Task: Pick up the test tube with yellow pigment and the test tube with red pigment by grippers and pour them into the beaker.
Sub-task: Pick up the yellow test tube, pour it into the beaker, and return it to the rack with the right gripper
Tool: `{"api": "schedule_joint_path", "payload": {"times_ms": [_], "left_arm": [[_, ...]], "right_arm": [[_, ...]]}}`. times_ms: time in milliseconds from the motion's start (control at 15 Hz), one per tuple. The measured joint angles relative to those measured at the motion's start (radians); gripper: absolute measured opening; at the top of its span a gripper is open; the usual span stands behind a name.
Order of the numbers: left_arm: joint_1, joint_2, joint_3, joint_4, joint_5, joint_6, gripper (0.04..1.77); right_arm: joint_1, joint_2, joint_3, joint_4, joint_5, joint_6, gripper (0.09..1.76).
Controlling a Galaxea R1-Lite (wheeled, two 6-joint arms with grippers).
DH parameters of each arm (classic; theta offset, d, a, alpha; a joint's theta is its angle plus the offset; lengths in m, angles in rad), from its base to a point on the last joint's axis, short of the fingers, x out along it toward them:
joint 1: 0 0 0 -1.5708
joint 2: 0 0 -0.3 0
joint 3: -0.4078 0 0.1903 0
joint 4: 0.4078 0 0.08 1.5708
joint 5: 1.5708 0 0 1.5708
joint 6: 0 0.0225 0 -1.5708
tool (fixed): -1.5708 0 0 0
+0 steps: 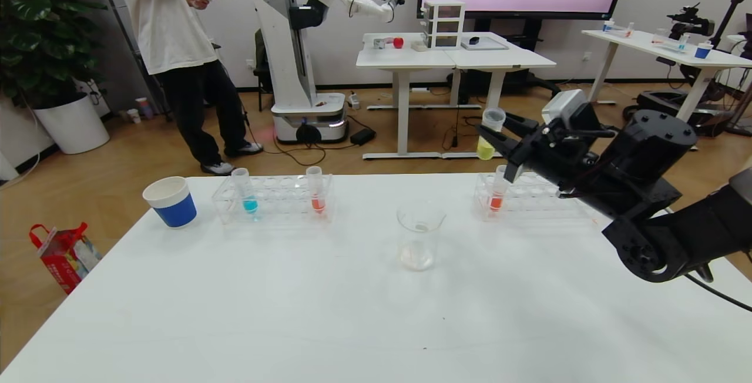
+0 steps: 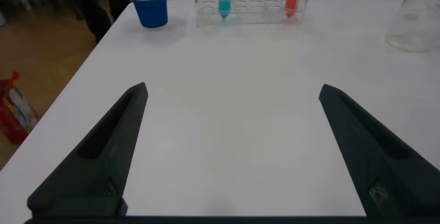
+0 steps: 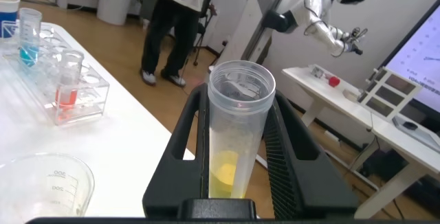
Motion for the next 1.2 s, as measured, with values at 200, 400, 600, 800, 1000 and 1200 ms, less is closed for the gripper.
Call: {"api": "schedule_joint_path", "payload": {"times_ms": [200, 400, 600, 800, 1000, 1200], "left_arm": [[0.0, 0.0, 0.0, 0.0, 0.0, 0.0, 1.74], [0.0, 0.0, 0.0, 0.0, 0.0, 0.0, 1.74], [0.0, 0.0, 0.0, 0.0, 0.0, 0.0, 1.74], [0.0, 0.0, 0.0, 0.0, 0.0, 0.0, 1.74], [0.0, 0.0, 0.0, 0.0, 0.0, 0.0, 1.74], [0.0, 0.0, 0.0, 0.0, 0.0, 0.0, 1.74]], "right_arm": [[0.056, 0.059, -0.005, -0.091, 0.016, -0.089, 0.49], [0.06, 0.111, -0.006, -0.109, 0.099, -0.232, 0.49], [0.063, 0.14, -0.007, -0.109, 0.184, -0.346, 0.49], [0.073, 0.165, -0.045, -0.109, 0.219, -0.386, 0.49], [0.075, 0.196, -0.093, -0.11, 0.257, -0.459, 0.49], [0.072, 0.222, -0.111, -0.109, 0.313, -0.556, 0.49]]}}
